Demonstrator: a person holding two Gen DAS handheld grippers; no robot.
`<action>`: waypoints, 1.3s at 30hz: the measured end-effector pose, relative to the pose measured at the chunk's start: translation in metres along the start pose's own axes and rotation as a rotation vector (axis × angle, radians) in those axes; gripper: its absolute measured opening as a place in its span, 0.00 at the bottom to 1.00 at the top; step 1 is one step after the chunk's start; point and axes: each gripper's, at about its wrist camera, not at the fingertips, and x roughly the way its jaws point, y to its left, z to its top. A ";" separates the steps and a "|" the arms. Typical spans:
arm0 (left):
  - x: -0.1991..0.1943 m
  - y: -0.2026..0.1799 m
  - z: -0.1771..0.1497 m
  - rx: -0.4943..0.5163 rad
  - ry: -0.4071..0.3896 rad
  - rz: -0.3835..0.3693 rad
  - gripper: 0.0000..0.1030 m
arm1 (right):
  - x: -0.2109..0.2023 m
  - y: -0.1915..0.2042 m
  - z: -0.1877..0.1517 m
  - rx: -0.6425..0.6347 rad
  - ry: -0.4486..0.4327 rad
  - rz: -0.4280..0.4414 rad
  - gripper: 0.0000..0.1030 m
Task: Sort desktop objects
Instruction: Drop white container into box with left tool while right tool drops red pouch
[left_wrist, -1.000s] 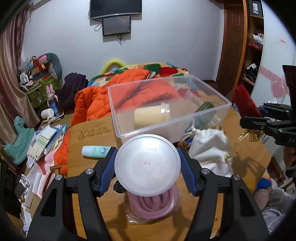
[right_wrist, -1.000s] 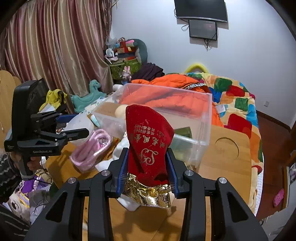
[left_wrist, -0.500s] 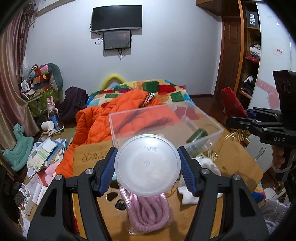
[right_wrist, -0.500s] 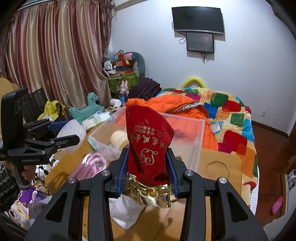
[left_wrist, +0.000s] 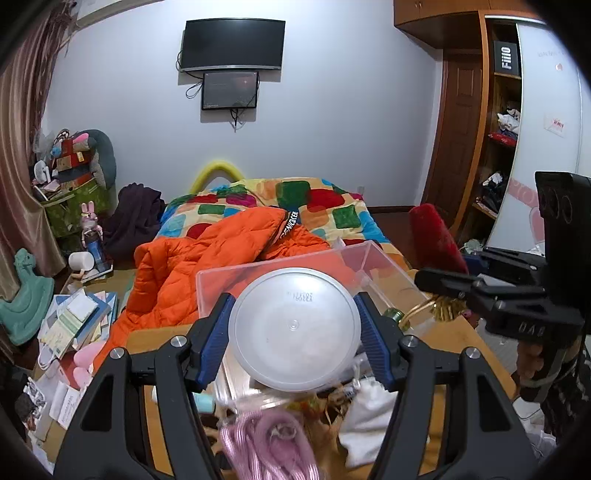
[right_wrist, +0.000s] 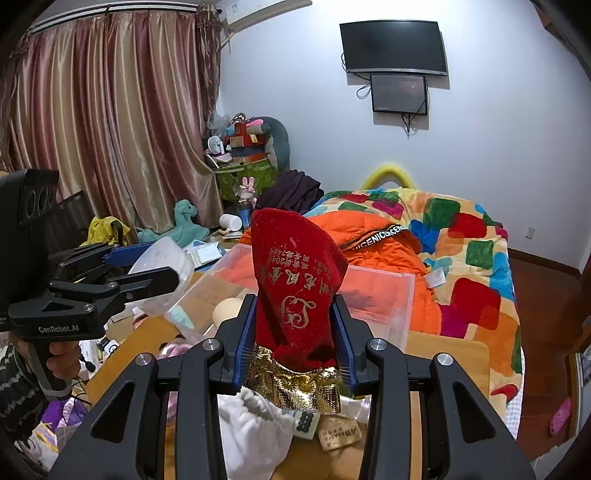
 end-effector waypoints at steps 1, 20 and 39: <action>0.003 -0.001 0.001 0.004 0.003 0.003 0.62 | 0.004 -0.001 0.000 0.002 0.003 0.000 0.34; 0.090 0.015 0.002 -0.016 0.135 0.034 0.62 | 0.089 -0.027 -0.008 -0.006 0.112 -0.053 0.34; 0.106 0.012 -0.001 0.011 0.149 0.047 0.60 | 0.116 -0.022 -0.020 -0.071 0.169 -0.067 0.38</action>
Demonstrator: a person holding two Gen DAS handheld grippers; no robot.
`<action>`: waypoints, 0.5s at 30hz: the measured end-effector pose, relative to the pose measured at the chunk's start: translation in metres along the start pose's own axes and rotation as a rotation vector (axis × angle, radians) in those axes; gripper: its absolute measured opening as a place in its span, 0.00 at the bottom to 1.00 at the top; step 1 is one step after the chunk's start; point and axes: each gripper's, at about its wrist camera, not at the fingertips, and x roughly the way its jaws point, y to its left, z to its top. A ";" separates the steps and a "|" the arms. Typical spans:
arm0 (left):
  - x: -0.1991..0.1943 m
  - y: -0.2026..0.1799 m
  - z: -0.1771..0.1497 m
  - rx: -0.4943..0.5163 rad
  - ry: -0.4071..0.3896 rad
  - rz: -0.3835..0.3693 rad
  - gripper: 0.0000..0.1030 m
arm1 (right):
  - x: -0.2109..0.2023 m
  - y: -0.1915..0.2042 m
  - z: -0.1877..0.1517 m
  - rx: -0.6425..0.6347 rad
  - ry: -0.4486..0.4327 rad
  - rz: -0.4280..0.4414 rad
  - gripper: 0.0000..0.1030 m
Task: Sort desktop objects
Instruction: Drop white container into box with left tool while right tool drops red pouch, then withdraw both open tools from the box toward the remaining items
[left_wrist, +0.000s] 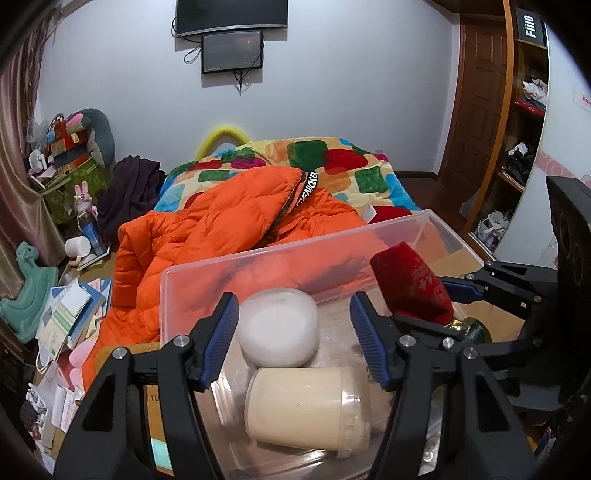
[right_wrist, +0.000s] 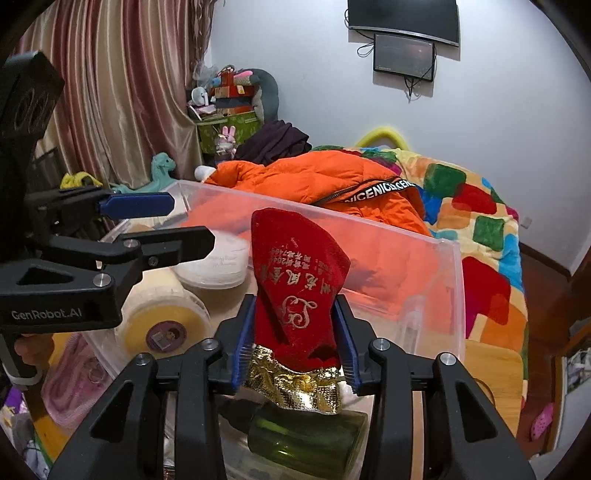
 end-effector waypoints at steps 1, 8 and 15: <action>-0.001 0.000 0.000 -0.002 0.001 0.001 0.60 | 0.000 0.002 -0.001 -0.006 0.004 -0.001 0.40; -0.009 0.001 -0.003 -0.010 0.006 -0.006 0.60 | -0.010 0.007 -0.002 -0.012 -0.007 -0.023 0.56; -0.027 0.000 -0.005 -0.012 -0.009 -0.005 0.66 | -0.030 0.013 0.000 -0.021 -0.053 -0.082 0.71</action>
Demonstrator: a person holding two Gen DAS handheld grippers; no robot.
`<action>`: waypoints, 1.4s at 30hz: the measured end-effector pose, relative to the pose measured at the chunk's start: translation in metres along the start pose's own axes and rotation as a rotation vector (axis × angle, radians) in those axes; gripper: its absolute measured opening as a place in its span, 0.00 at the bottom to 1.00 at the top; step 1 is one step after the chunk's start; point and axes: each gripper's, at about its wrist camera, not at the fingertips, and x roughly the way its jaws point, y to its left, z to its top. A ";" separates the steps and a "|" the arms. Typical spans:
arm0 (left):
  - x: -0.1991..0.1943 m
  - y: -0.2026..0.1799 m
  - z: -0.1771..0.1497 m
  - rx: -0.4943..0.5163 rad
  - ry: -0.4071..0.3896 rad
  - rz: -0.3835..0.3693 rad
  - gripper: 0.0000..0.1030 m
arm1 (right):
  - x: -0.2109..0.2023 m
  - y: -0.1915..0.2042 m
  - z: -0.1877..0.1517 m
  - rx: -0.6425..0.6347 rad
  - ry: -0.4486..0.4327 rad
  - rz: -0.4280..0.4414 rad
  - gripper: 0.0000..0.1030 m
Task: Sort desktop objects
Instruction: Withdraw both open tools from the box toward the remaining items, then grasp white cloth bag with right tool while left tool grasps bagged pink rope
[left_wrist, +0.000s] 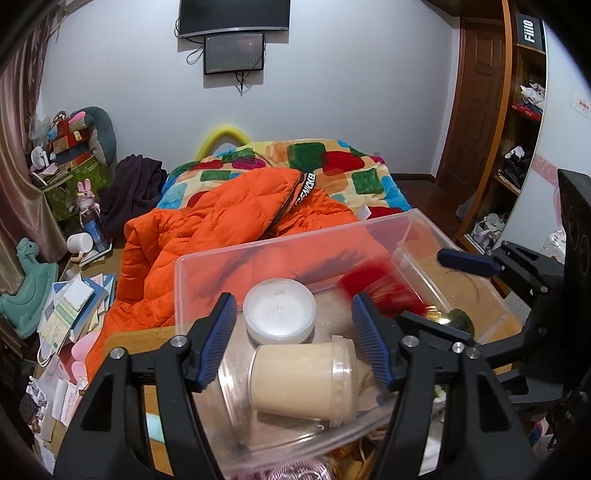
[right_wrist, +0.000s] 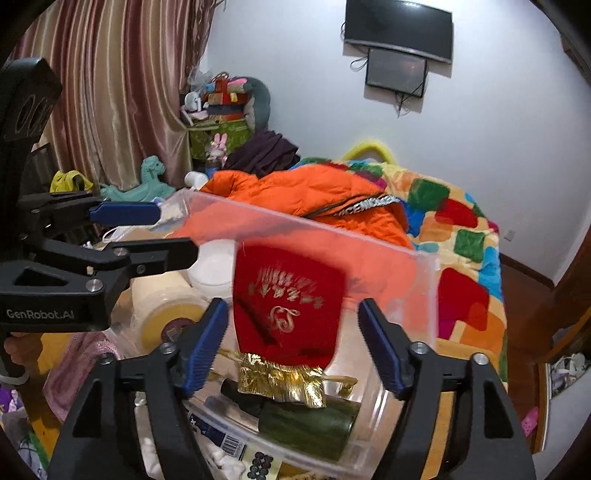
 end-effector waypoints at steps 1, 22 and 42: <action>-0.005 0.000 0.000 -0.002 -0.008 -0.002 0.69 | -0.004 0.000 0.000 0.000 -0.012 -0.013 0.75; -0.077 0.006 -0.028 0.009 -0.072 0.042 0.90 | -0.084 0.004 -0.004 0.053 -0.120 -0.100 0.98; -0.039 0.010 -0.120 -0.032 0.166 0.024 0.90 | -0.076 0.046 -0.076 0.015 0.019 -0.028 0.98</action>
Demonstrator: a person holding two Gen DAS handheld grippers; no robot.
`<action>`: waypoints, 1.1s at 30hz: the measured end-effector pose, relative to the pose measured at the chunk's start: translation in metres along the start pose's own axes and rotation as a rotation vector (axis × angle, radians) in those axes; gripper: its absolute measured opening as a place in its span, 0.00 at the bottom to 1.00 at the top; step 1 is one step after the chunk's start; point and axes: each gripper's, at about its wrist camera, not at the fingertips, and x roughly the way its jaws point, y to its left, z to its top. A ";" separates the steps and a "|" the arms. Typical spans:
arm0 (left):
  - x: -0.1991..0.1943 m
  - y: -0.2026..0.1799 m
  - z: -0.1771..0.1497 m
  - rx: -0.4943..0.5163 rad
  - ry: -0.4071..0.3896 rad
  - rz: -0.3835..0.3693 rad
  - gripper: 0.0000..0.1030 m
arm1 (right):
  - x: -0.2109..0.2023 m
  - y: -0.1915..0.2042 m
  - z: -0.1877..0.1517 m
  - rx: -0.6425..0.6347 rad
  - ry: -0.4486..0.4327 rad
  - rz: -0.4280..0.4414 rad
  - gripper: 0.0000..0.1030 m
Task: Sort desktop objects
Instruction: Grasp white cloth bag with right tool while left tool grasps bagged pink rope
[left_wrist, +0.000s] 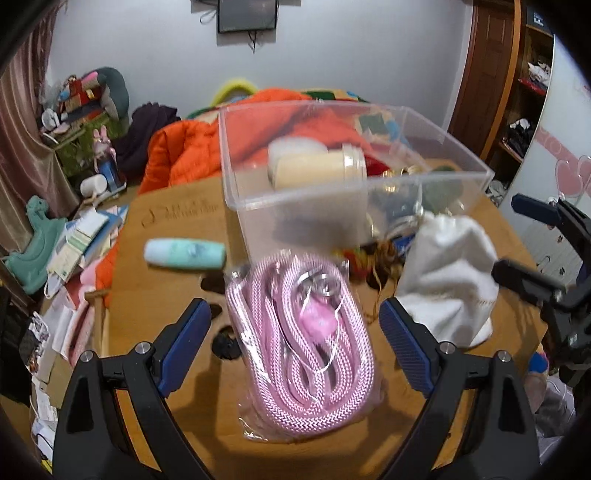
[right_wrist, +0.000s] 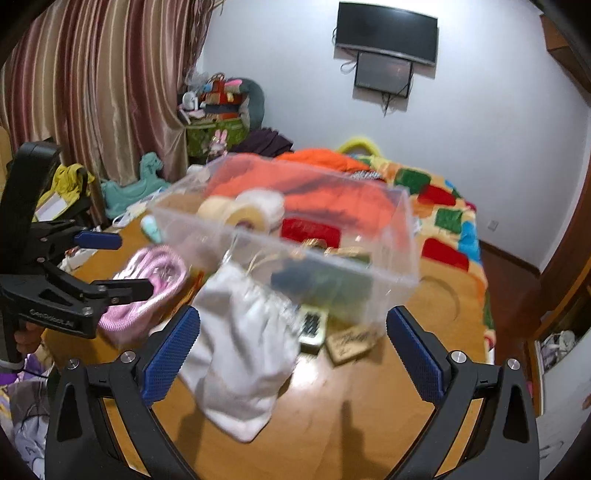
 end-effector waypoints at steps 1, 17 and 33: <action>0.003 0.000 -0.002 -0.002 0.006 0.002 0.90 | 0.002 0.003 -0.003 -0.002 0.011 0.011 0.98; 0.024 -0.017 -0.015 0.023 0.044 0.070 0.94 | 0.048 0.027 -0.028 -0.071 0.146 0.098 0.88; 0.014 -0.011 -0.018 0.005 -0.035 0.048 0.62 | 0.033 0.002 -0.030 0.044 0.129 0.220 0.24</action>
